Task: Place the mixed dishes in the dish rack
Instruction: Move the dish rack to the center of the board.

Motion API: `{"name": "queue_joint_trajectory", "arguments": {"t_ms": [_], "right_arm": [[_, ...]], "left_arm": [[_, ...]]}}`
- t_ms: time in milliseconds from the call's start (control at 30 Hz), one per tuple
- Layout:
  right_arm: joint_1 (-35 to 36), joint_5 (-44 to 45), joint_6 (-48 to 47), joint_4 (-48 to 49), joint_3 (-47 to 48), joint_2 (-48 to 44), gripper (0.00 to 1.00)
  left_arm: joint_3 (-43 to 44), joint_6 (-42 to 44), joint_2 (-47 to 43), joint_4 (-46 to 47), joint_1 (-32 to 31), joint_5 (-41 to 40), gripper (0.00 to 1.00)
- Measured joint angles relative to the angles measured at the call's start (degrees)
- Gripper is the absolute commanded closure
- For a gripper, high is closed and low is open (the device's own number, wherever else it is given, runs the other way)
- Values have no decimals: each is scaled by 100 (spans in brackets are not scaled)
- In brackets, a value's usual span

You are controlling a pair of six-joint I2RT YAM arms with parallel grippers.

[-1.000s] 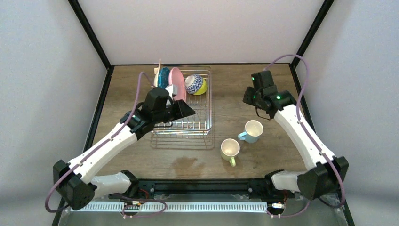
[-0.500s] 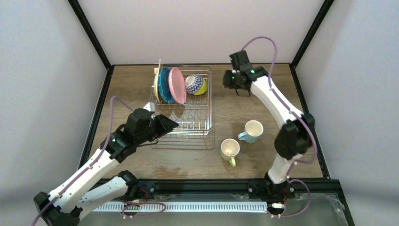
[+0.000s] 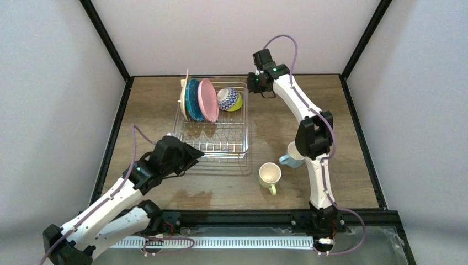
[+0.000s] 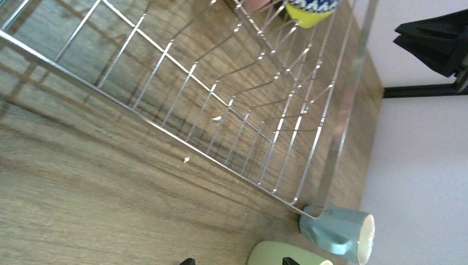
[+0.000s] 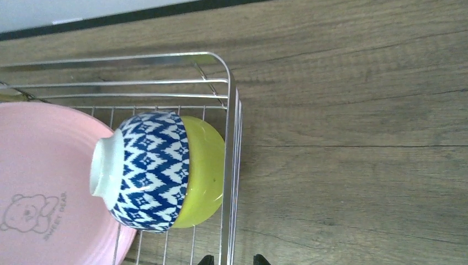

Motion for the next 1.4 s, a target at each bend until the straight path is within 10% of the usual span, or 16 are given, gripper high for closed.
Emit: {"name": "queue_joint_trajectory", "arguments": {"t_ms": [1400], "right_arm": [[0,376,-494,-149,350,341,52]], "left_arm": [[-310,-507,809,492,0,-367,10]]}}
